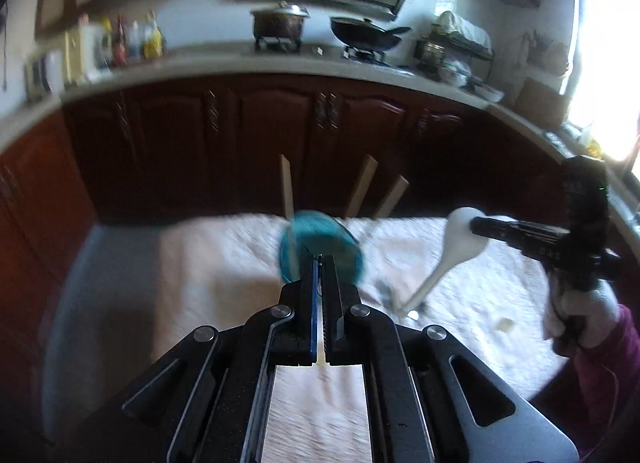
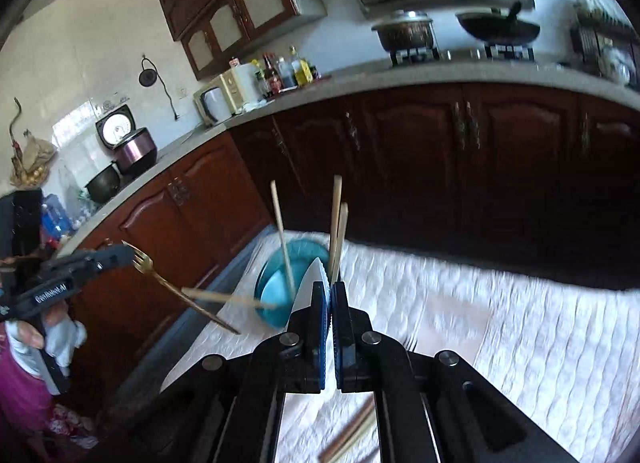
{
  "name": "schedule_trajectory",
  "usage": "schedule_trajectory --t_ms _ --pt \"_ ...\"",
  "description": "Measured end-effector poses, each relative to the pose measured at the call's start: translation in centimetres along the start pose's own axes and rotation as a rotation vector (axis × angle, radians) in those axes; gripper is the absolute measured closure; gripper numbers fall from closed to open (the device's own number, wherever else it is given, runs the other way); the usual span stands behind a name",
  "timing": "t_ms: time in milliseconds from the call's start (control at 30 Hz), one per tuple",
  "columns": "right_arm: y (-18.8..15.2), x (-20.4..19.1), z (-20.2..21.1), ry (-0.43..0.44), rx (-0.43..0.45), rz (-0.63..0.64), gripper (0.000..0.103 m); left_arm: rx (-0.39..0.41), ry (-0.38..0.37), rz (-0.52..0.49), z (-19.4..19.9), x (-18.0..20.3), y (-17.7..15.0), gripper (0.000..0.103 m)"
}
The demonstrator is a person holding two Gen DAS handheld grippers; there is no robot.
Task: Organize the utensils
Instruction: 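Lift the fork and spoon with both grippers and lower them into the holder, then open both grippers to release the fork and spoon in the holder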
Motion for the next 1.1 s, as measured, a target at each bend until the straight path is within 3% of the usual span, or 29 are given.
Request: schedule_trajectory --t_ms 300,633,1100 --pt "1.4 -3.4 -5.9 -0.076 -0.007 0.129 0.101 -0.013 0.112 -0.117 -5.0 -2.7 3.4 0.103" --pt "-1.0 -3.1 -9.6 -0.11 -0.077 0.183 0.101 -0.145 0.126 -0.22 -11.7 -2.2 0.1 0.103" --pt "-5.6 -2.6 -12.4 -0.059 -0.217 0.099 0.101 -0.27 0.081 -0.208 -16.4 -2.3 -2.7 0.103"
Point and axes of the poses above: each gripper's, at about its wrist camera, not at the fingertips, and z roughly against the way its jaws point, x to its right, y to its top, the point moved 4 cm from there along -z, roughly the way its jaws point, and after that the axes turned 9 degrees about x, right-handed, at the moved point
